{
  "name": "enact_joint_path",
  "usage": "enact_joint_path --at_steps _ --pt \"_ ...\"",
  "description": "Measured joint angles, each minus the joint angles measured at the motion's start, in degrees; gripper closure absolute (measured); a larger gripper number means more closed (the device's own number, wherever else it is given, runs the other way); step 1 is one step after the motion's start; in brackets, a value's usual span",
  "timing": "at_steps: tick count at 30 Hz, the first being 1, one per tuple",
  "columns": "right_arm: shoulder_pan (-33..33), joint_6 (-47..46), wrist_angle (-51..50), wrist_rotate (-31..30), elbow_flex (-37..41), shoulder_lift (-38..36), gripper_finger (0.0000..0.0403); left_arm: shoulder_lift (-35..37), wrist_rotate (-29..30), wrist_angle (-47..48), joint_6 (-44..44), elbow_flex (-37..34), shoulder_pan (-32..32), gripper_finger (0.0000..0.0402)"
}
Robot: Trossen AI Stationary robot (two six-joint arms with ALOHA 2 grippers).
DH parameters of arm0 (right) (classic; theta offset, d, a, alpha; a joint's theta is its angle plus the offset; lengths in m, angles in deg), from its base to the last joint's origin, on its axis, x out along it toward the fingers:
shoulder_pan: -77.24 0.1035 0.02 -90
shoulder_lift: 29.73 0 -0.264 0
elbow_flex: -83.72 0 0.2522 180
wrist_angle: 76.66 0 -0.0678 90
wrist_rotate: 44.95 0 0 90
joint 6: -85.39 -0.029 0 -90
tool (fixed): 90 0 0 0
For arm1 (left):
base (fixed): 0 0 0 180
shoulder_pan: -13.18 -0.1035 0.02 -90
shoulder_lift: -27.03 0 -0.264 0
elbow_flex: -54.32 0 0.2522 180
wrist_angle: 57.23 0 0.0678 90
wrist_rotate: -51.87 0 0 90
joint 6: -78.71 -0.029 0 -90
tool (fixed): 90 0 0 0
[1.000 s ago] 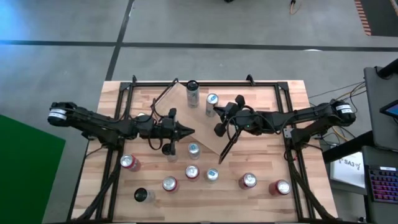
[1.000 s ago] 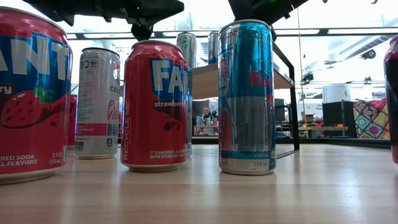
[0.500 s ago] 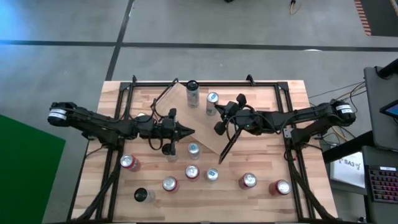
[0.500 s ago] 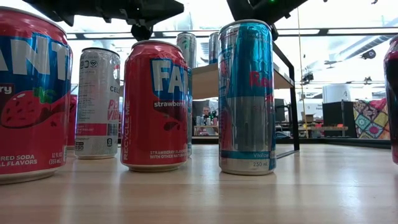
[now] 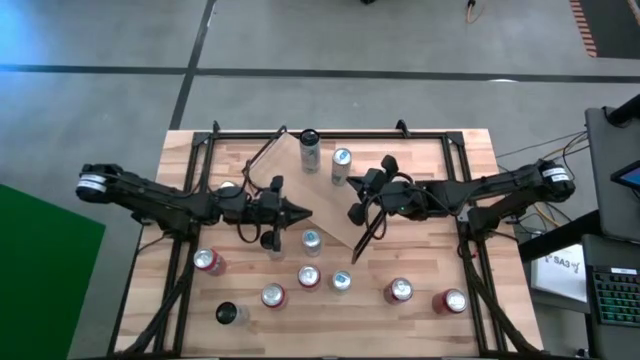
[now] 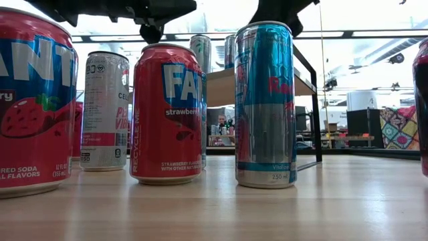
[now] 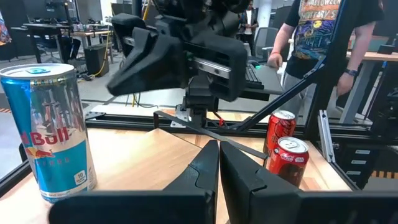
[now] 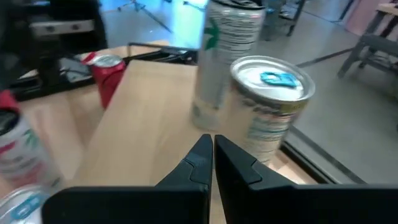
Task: Place canned beverage on shelf
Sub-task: Put the silver/blue soda can on the shelf
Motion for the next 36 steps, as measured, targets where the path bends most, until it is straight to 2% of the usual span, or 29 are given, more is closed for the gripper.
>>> enact_joint_path --at_steps 7,15,23,30,36 --pt "3.78 0.04 -3.86 2.87 -4.51 0.03 0.0394 1.27 -0.03 3.5 0.0 2.51 1.5 0.0402" --pt "3.07 -1.7 -5.25 2.78 -9.18 0.04 0.0394 4.24 0.25 12.71 -0.61 8.18 3.18 0.0402" --pt "-1.65 -5.22 -15.57 3.81 -18.02 1.28 0.0394 7.78 1.99 22.2 -4.21 12.32 3.17 0.0402" --pt "-8.67 -7.6 -21.8 15.17 -24.49 5.55 0.0394 10.36 7.91 24.97 -6.89 12.31 3.08 0.0402" --pt "-12.07 -7.58 -26.55 17.19 -29.15 9.59 0.0394 11.6 7.97 26.71 -7.96 12.29 3.08 0.0402"
